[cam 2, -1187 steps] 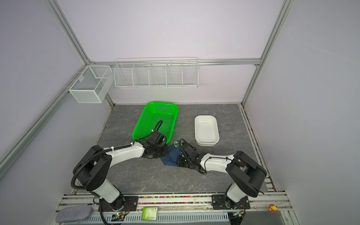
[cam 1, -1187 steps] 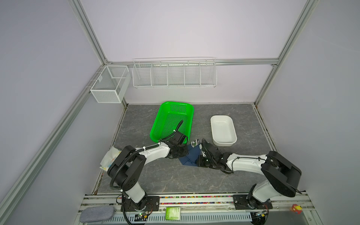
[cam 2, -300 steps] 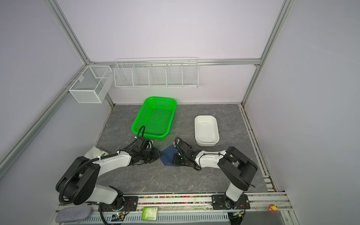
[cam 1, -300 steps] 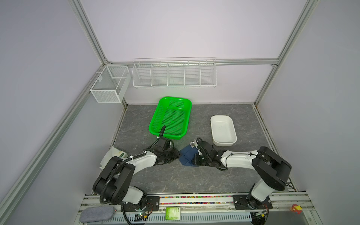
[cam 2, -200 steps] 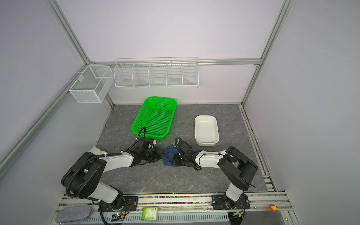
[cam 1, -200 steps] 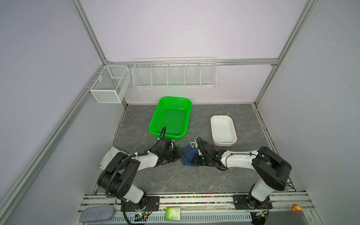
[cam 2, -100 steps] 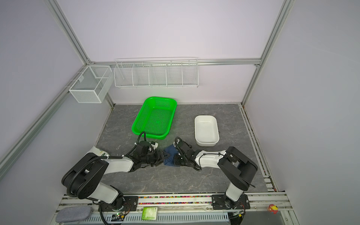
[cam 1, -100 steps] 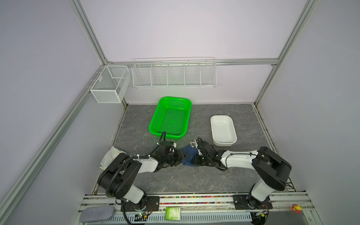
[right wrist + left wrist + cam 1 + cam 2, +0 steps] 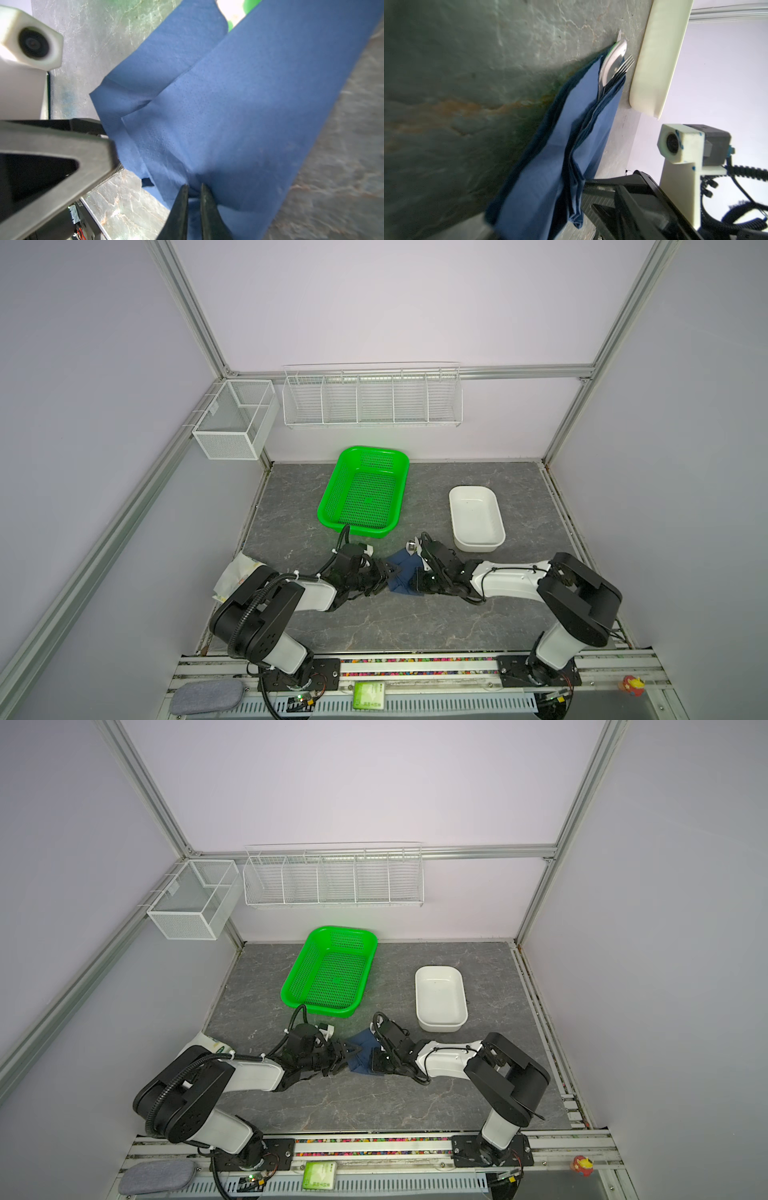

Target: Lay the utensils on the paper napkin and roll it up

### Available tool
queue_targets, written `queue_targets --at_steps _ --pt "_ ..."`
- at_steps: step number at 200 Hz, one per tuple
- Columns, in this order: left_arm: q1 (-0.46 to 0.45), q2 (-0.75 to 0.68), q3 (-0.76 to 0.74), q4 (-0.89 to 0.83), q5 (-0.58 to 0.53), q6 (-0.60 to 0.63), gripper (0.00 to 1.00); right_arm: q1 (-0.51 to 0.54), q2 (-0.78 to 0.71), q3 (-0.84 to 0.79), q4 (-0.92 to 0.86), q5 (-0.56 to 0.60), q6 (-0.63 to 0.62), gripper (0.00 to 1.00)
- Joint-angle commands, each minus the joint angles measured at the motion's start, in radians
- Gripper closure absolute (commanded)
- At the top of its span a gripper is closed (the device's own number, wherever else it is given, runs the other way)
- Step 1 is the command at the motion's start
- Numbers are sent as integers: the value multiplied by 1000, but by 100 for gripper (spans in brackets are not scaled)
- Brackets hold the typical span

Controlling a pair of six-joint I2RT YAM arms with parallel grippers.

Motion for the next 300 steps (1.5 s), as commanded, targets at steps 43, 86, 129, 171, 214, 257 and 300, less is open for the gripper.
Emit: queue_targets --at_steps 43,86,129,171,214,257,300 --pt "-4 -8 93 -155 -38 81 76 2 15 1 -66 5 -3 84" --pt "-8 -61 124 -276 -65 190 97 2 9 1 -70 7 -3 83" --pt "-30 -82 184 -378 -79 235 99 3 2 1 -81 15 -7 83" --pt "-39 -78 242 -446 -72 233 100 2 0 -4 -74 15 -7 83" --pt "-42 -58 260 -480 -83 231 100 4 -39 1 -69 15 -12 82" --pt "-47 -60 265 -493 -99 230 100 4 -93 -15 -102 36 -20 81" --pt "-53 -53 281 -510 -114 225 100 8 -95 -18 -71 -22 -39 82"
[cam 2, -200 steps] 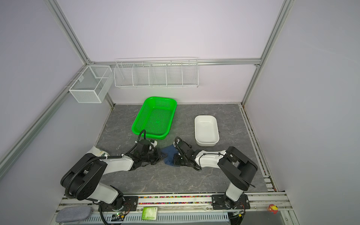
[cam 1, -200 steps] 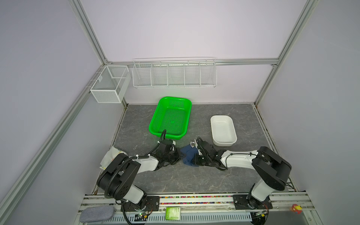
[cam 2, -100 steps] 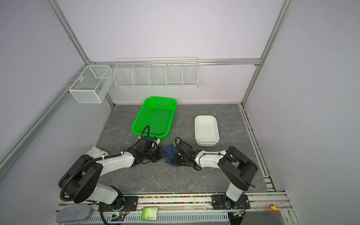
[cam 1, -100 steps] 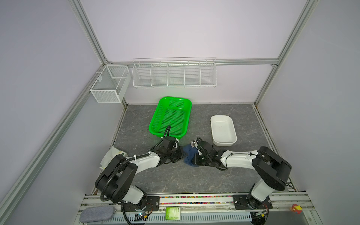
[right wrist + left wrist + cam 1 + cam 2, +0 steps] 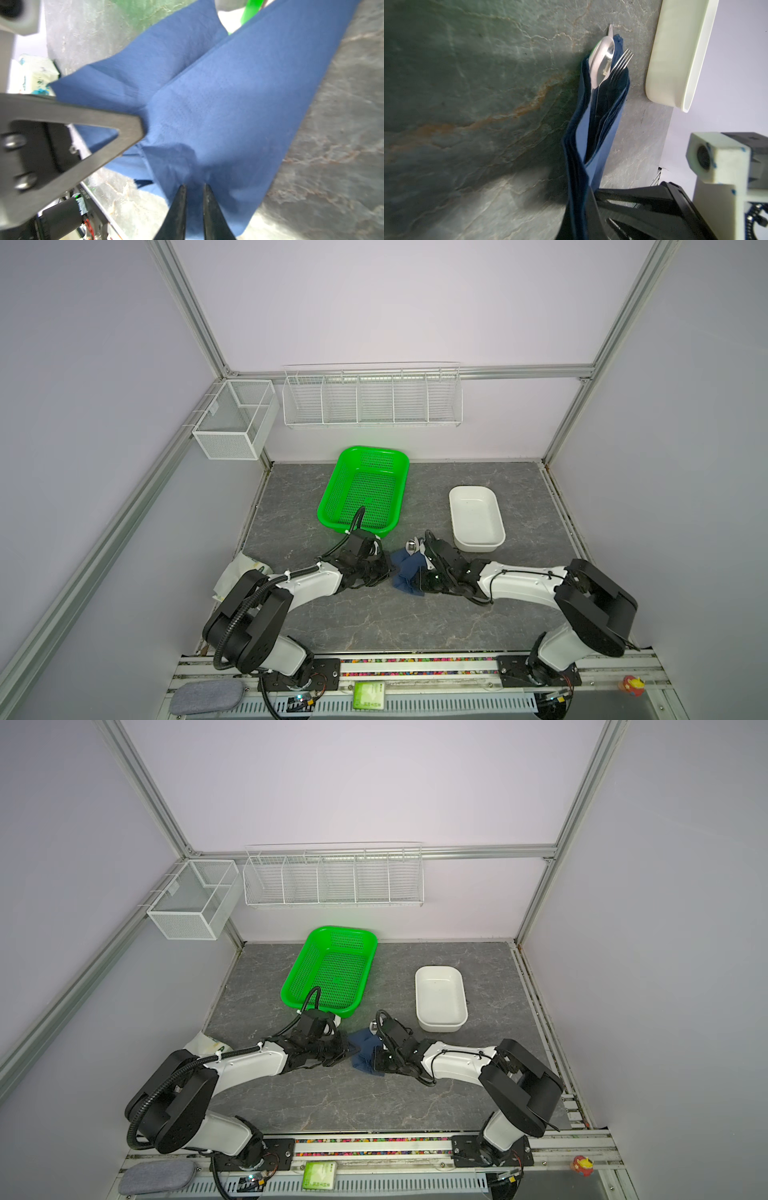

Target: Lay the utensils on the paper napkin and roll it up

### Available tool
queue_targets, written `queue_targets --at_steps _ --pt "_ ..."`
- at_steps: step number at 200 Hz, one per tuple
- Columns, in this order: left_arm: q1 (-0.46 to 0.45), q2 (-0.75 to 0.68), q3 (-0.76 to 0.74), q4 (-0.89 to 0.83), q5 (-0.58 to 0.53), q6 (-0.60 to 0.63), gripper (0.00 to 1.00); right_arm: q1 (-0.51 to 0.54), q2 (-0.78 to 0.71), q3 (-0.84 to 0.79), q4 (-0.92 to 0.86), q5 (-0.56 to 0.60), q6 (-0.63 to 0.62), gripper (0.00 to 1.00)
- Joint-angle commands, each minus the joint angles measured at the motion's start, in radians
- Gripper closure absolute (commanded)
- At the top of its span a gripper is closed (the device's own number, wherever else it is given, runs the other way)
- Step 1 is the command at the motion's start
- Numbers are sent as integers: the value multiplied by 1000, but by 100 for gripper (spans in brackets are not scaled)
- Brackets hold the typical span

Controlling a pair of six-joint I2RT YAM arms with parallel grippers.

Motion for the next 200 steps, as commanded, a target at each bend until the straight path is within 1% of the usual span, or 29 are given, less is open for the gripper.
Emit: queue_targets --at_steps 1,62,95,133,154,200 --pt "-7 11 41 -22 -20 4 100 8 -6 -13 -6 -25 -23 82" --pt "-27 27 73 -48 -26 2 100 12 74 -3 37 -21 -8 82" --pt "-45 39 101 -87 -35 18 100 10 79 -18 44 -9 -2 82" --pt "-89 67 188 -214 -78 56 99 9 78 -32 56 -8 3 82" --pt "-115 99 238 -269 -83 89 99 9 75 -38 59 -6 4 83" --pt "-141 156 273 -271 -78 83 98 9 66 -46 69 -5 6 82"
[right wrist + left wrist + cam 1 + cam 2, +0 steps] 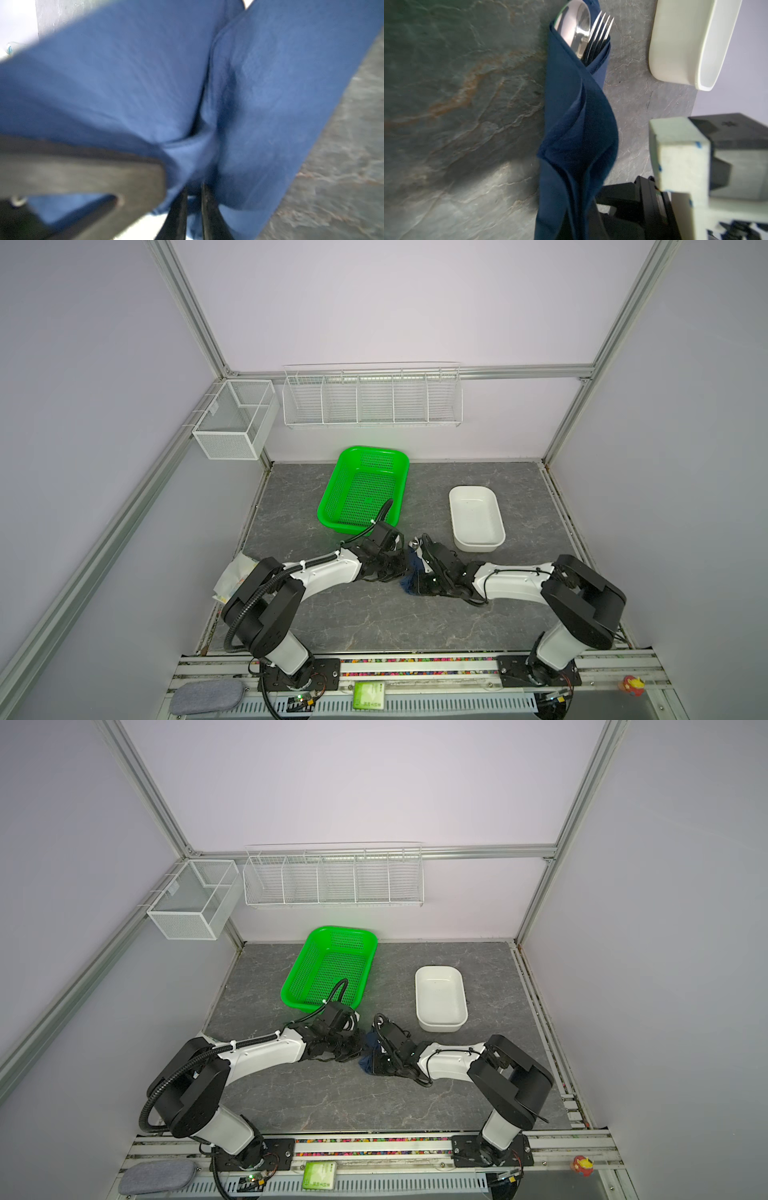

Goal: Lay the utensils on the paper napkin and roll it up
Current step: 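Hold the bundle with the left gripper while the right gripper releases and draws back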

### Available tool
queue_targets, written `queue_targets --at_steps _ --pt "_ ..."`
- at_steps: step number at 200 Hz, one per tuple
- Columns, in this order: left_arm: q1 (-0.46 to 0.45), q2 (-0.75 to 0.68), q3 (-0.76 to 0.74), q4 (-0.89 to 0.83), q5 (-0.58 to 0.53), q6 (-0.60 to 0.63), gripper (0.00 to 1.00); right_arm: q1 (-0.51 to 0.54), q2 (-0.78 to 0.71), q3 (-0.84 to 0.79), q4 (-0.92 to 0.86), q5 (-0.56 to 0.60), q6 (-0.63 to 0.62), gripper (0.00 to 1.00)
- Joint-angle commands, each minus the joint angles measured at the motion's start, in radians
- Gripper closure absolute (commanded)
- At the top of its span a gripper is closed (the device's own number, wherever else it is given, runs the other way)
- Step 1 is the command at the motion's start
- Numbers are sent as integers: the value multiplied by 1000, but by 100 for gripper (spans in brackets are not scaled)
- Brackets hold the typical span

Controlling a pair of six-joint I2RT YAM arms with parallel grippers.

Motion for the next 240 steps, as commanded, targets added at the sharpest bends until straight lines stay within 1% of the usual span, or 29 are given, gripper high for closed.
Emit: queue_targets --at_steps 1,45,95,118,139,166,240 --pt "-9 35 36 -36 -8 14 98 3 1 -27 -3 16 12 82" --pt "-18 73 56 -40 -13 11 98 3 -28 -43 10 22 15 81" --pt "-21 97 66 -34 -29 -3 98 1 -126 -80 -43 71 36 77" --pt "-23 106 76 -35 -29 -5 98 -1 -153 -103 -55 83 41 79" --pt "-26 108 84 -42 -34 -6 98 0 -138 -116 -7 51 46 84" --pt "-29 108 94 -54 -39 -6 98 6 -106 -120 84 -3 56 86" --pt "-41 114 116 -81 -36 -24 98 19 -45 -116 92 11 60 87"
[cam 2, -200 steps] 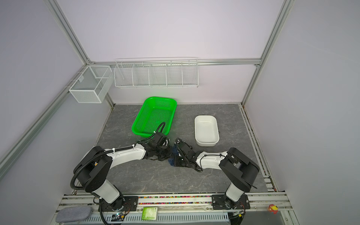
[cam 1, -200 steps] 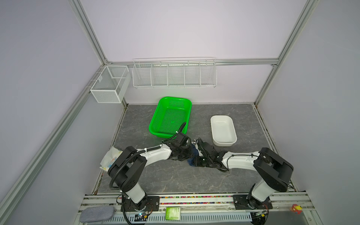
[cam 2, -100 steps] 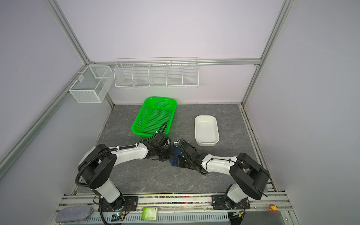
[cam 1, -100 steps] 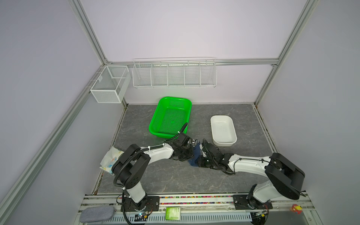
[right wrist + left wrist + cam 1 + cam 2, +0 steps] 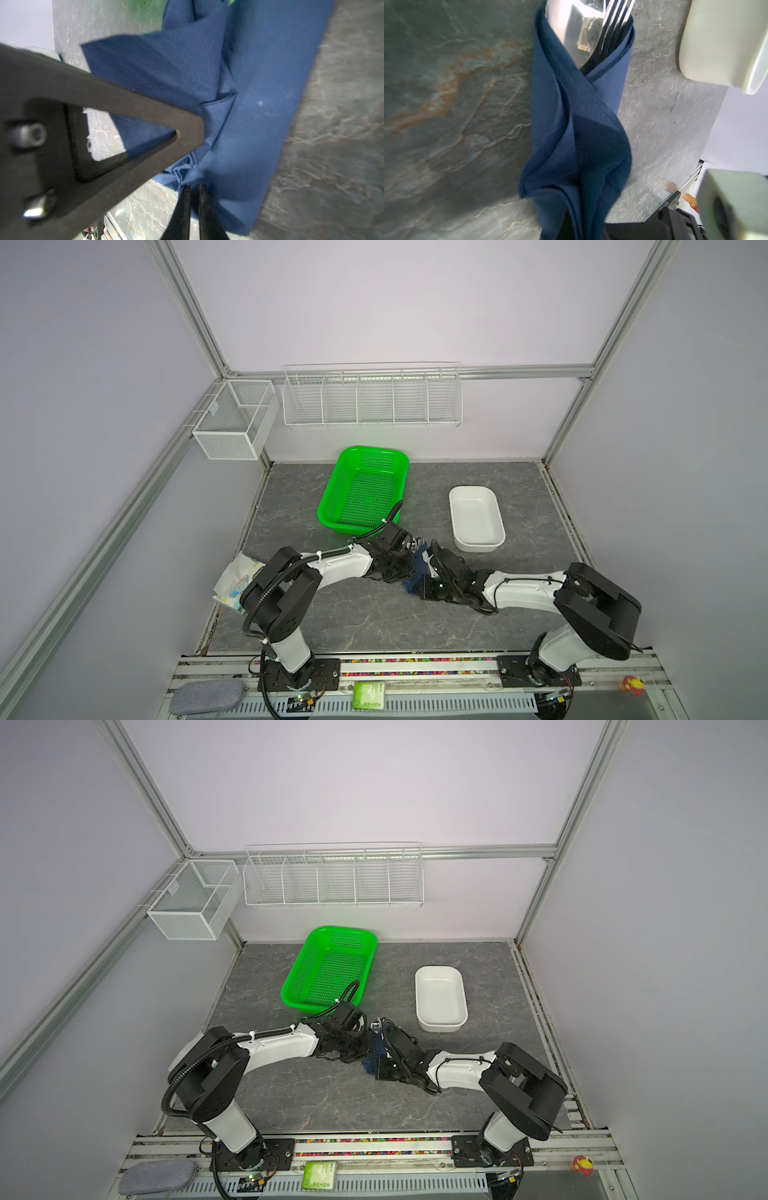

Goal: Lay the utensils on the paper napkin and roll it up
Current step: 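Hold the bundle with the left gripper while the right gripper releases and draws back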

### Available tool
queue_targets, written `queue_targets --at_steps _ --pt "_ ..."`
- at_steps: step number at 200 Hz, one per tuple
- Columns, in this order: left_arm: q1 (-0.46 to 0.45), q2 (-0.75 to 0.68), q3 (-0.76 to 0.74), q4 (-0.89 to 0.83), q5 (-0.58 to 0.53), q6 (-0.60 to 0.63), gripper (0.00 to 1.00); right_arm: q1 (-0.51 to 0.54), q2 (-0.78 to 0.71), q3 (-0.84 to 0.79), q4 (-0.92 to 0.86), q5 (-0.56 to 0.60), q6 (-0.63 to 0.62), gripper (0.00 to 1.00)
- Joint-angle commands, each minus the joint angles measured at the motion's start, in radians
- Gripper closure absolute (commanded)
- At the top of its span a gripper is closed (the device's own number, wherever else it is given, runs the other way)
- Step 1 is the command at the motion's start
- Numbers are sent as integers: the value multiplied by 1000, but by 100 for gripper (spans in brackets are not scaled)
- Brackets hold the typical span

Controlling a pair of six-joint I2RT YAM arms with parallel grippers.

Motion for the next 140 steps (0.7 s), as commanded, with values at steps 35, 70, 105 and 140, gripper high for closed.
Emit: queue_targets --at_steps 35,70,105,140 --pt "-14 10 52 -21 30 -43 97 6 62 -43 61 -1 45 87" --pt "-15 47 51 -4 41 -56 97 5 33 -47 54 14 41 86" --pt "-15 69 38 32 43 -80 97 1 -43 -64 41 30 38 81" --pt "-15 77 37 36 31 -76 97 -21 -159 -113 -1 85 75 78"
